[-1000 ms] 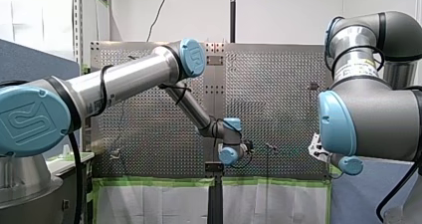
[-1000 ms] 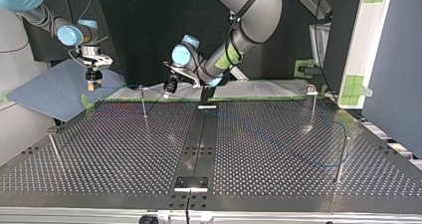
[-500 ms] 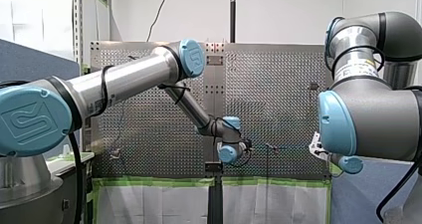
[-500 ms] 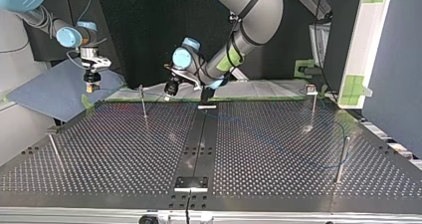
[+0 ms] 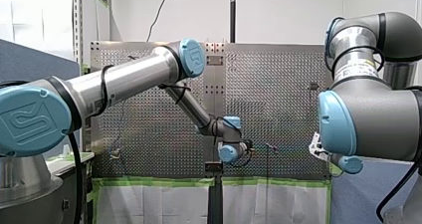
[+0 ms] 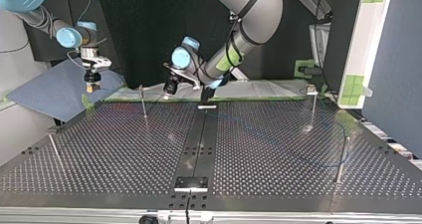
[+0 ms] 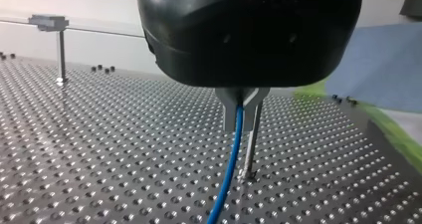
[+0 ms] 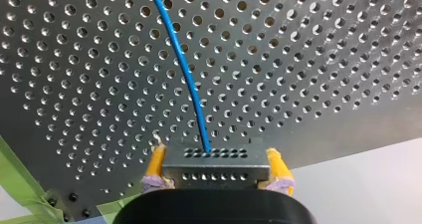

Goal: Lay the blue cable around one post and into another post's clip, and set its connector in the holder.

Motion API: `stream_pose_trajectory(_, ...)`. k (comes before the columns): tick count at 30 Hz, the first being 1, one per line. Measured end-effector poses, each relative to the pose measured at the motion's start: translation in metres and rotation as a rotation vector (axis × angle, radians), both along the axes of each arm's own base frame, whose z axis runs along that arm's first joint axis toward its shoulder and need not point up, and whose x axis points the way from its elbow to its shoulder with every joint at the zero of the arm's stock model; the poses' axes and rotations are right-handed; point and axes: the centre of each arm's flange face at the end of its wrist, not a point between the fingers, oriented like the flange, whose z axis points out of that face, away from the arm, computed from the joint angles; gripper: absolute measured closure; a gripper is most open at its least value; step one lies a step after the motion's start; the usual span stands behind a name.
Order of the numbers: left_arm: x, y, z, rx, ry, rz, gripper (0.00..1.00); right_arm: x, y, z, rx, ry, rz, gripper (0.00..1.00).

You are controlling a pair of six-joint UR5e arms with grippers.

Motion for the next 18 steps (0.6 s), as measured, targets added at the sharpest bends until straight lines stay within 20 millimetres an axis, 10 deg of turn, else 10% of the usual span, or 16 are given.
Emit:
stream_pose_trajectory(2,-0.003,-0.001,-0.001,0.017,0.000,-0.005,0.75,0.001,0.000,0.000,0.001,0.002,0.002,1.00)
stream_pose_trajectory(4,-0.005,-0.003,-0.001,0.027,-0.002,-0.010,0.46,0.002,0.001,-0.001,0.003,0.003,0.004,1.00)
stream_pose_trajectory(10,-0.013,-0.009,-0.001,0.059,-0.018,-0.024,0.06,0.004,0.002,-0.003,0.007,0.003,0.009,1.00)
stream_pose_trajectory(18,-0.031,-0.022,-0.004,0.100,-0.012,-0.088,0.00,0.007,0.003,-0.004,0.012,0.003,0.012,1.00)
